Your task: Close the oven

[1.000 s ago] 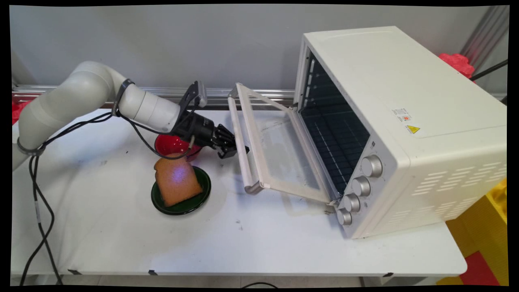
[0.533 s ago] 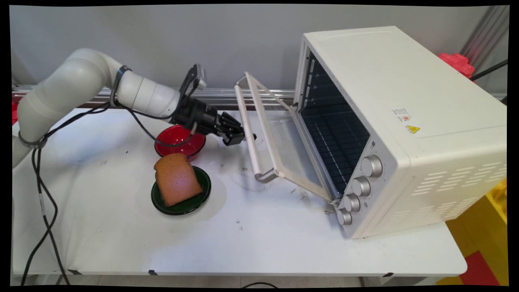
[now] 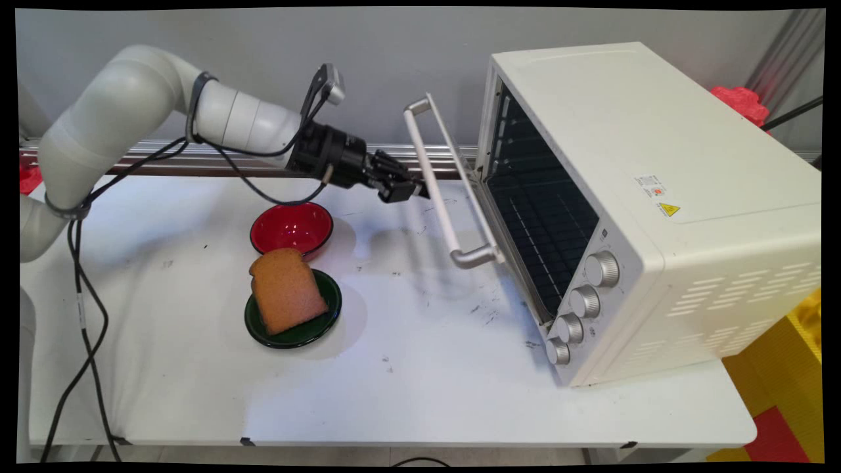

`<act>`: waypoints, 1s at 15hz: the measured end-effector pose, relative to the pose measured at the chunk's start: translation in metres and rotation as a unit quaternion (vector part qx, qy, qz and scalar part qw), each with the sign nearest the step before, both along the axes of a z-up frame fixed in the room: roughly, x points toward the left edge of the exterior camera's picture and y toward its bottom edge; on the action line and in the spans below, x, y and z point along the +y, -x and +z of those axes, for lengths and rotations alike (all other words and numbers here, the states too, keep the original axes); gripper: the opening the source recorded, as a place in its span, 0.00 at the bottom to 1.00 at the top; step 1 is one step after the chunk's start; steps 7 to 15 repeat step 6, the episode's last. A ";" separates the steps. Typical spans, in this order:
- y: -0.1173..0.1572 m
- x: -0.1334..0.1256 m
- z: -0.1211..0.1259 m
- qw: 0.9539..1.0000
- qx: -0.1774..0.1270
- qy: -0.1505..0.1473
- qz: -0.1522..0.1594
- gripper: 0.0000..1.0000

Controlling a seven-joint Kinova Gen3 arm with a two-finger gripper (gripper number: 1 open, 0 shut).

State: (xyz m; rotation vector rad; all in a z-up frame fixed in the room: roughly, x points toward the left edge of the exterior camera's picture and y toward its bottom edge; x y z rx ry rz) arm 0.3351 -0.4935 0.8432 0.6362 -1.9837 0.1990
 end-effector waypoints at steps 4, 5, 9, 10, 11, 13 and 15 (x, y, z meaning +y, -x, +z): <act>0.009 -0.007 0.016 1.000 0.006 0.004 -0.003 0.00; 0.010 -0.008 0.020 1.000 0.006 0.003 -0.005 0.00; 0.011 -0.008 0.023 1.000 0.005 0.003 -0.006 0.00; 0.011 -0.008 0.023 1.000 0.005 0.003 -0.006 0.00; 0.011 -0.008 0.023 1.000 0.005 0.003 -0.006 0.00; 0.011 -0.008 0.023 1.000 0.005 0.003 -0.006 0.00; 0.011 -0.008 0.023 1.000 0.005 0.003 -0.006 0.00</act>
